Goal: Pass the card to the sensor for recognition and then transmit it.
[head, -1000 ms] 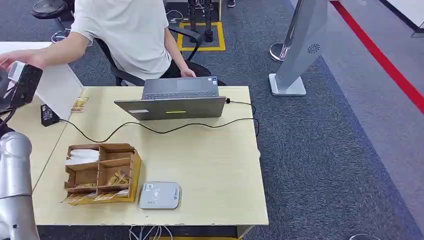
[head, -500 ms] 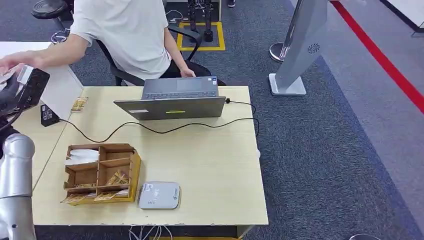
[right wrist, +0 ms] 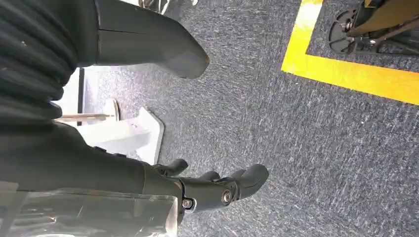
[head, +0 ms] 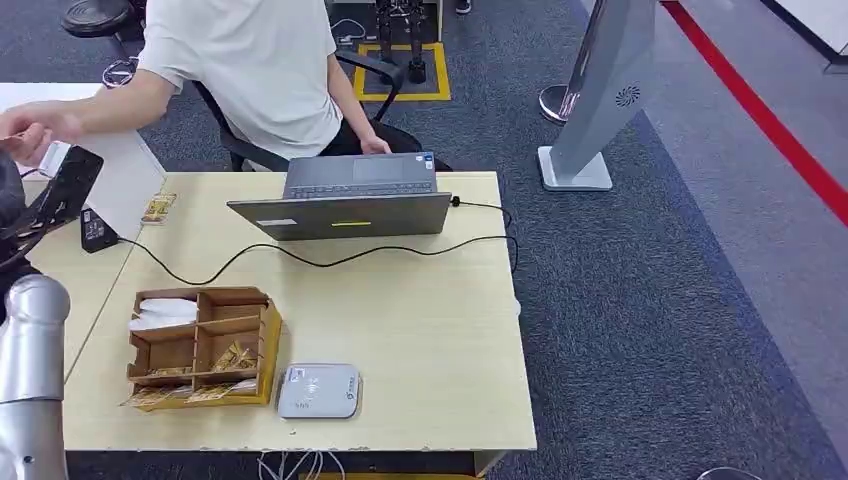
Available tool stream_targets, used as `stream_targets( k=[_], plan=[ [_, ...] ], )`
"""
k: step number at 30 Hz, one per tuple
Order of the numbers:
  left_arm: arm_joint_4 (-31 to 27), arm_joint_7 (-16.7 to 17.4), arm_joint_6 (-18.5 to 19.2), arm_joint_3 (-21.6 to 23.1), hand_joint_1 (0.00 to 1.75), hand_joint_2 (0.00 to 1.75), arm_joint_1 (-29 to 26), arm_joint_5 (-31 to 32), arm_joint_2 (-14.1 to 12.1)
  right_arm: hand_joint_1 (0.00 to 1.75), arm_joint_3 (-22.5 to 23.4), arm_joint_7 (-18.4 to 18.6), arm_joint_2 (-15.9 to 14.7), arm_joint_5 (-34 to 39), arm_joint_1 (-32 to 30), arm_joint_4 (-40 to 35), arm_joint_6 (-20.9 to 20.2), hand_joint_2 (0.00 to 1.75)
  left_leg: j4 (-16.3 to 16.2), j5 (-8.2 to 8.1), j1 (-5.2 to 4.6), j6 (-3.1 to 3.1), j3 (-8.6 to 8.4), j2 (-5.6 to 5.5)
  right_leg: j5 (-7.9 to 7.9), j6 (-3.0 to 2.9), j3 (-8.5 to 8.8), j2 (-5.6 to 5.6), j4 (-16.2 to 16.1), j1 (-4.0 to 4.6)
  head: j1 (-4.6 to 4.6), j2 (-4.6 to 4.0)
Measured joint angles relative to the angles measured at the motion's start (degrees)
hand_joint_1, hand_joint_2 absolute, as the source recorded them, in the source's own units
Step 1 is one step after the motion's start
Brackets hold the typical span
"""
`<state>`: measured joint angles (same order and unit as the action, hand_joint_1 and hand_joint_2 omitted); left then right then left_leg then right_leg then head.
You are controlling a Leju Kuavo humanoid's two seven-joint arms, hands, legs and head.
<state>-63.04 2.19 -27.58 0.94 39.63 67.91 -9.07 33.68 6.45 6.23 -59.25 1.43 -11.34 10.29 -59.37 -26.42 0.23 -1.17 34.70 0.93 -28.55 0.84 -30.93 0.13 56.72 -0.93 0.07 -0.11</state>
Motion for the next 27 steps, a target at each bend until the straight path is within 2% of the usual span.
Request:
stream_targets(
  k=[12,27],
  plan=[
    [0.0,-0.02,1.97,0.35,1.75,1.75,-0.61,-0.81,-0.29,0.0,0.0,-0.09,-0.04,-0.65,0.0,0.0,0.02,1.75,0.0,0.0,0.0,0.0,0.0,-0.01,0.0,0.0,0.0,-0.01,0.0,0.0,0.0,0.0],
    [0.0,-0.02,1.9,1.03,1.75,1.75,-0.72,-0.81,-0.46,0.0,0.0,-0.09,-0.04,-0.66,0.0,0.0,0.02,1.75,0.0,0.0,0.0,0.0,0.0,-0.01,0.0,0.0,0.0,-0.01,0.0,0.0,-0.02,0.0]
  ],
)
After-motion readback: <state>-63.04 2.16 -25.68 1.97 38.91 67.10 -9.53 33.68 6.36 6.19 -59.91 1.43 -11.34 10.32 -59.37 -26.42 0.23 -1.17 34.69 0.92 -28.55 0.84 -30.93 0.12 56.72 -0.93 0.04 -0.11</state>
